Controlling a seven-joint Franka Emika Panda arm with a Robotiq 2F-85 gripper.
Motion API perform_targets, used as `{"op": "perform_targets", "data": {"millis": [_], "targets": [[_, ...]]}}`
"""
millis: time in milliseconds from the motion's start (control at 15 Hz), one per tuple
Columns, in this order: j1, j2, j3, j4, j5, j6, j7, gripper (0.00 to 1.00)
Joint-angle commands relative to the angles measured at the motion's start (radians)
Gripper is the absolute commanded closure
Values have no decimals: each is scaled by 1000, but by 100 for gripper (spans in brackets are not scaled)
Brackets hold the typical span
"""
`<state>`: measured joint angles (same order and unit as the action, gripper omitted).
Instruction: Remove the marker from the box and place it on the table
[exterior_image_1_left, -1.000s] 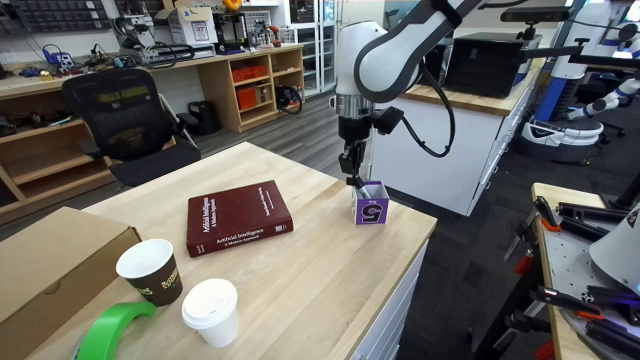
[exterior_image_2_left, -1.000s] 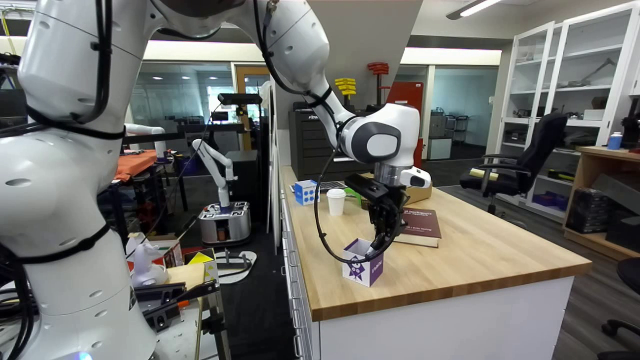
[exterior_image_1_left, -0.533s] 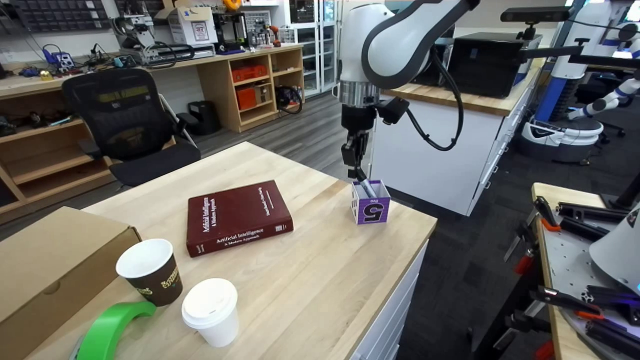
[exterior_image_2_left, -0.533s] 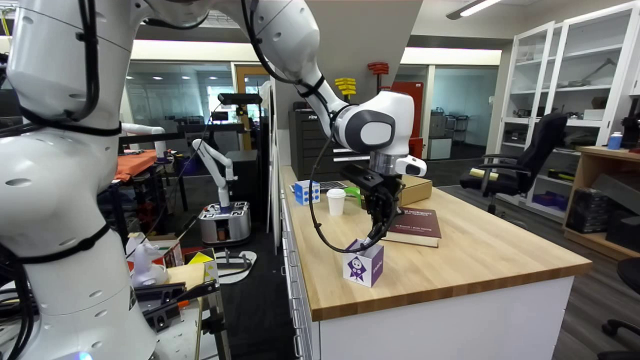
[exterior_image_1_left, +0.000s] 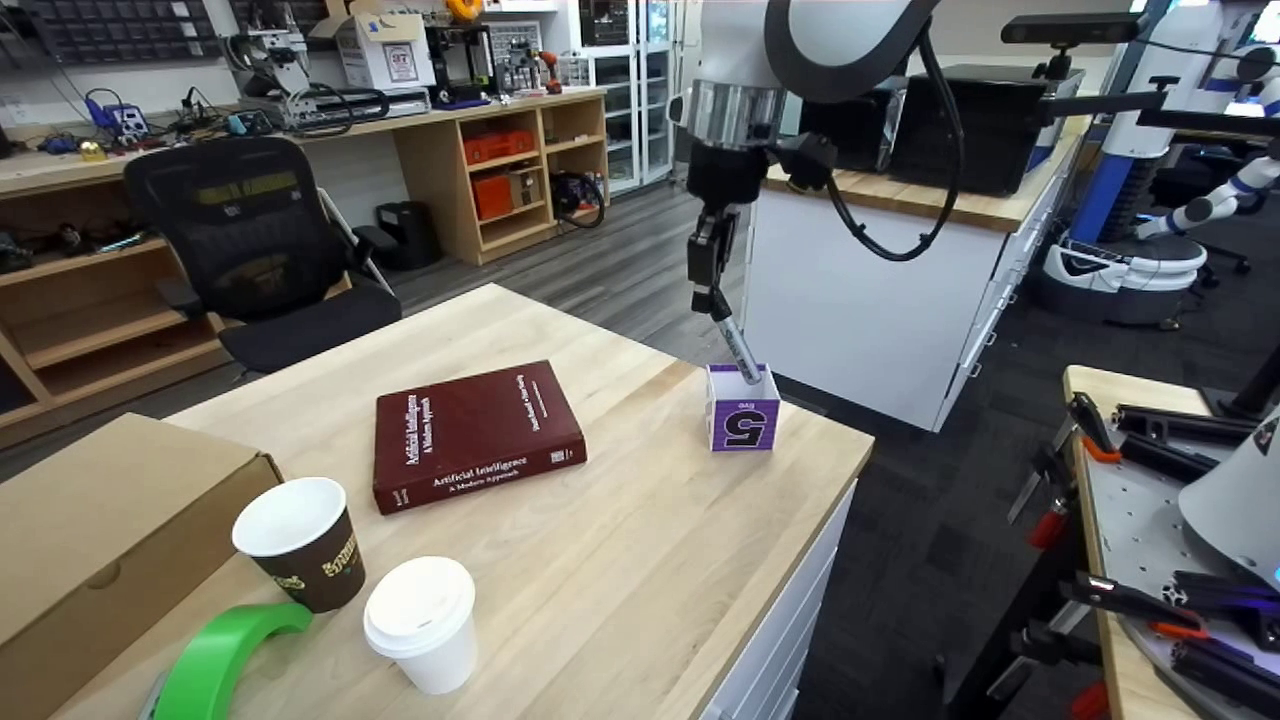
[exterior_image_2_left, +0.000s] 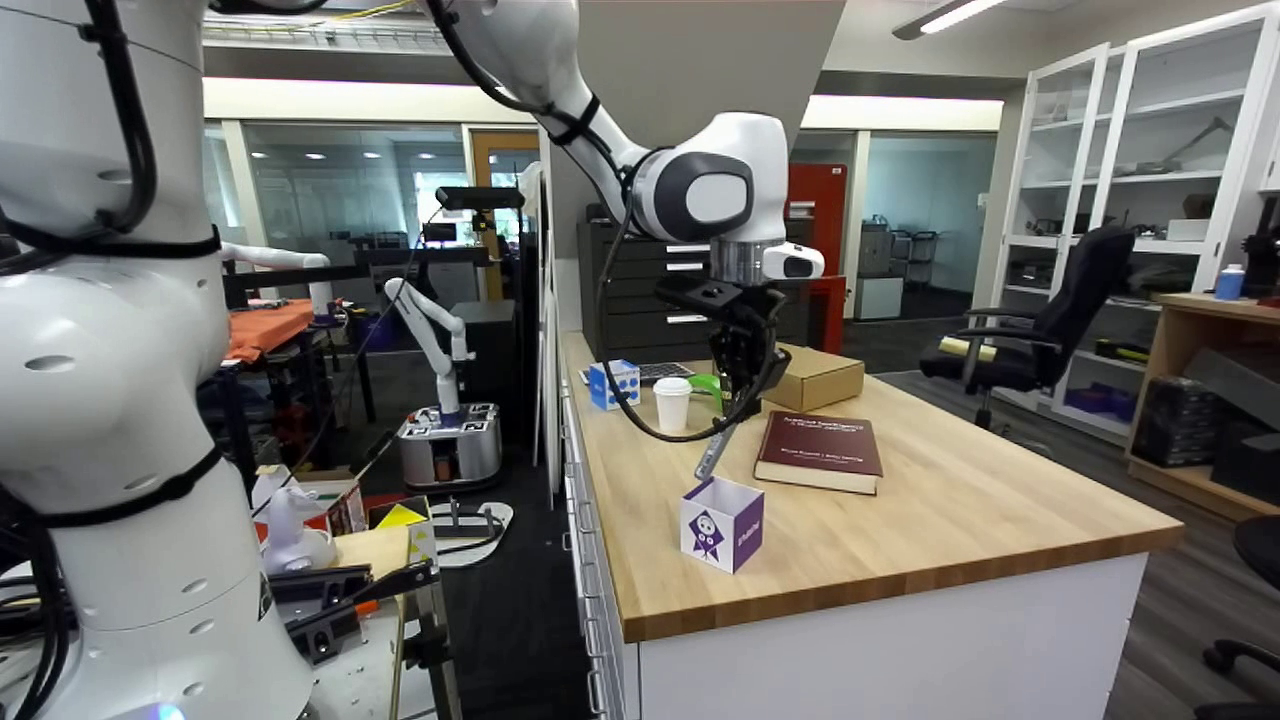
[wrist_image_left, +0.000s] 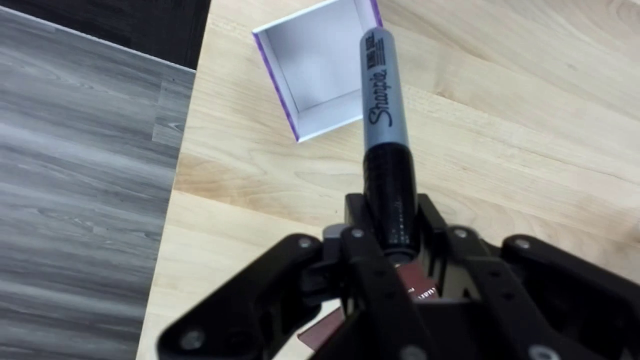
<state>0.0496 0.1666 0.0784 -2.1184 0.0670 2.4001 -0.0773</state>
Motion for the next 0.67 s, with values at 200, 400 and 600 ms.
{"op": "perform_targets", "data": {"millis": [200, 400, 600], "targets": [[68, 5, 37, 91, -80, -108, 32, 93], [103, 70, 66, 152, -76, -191, 27, 93], [128, 150, 85, 213, -72, -245, 14, 93]]}}
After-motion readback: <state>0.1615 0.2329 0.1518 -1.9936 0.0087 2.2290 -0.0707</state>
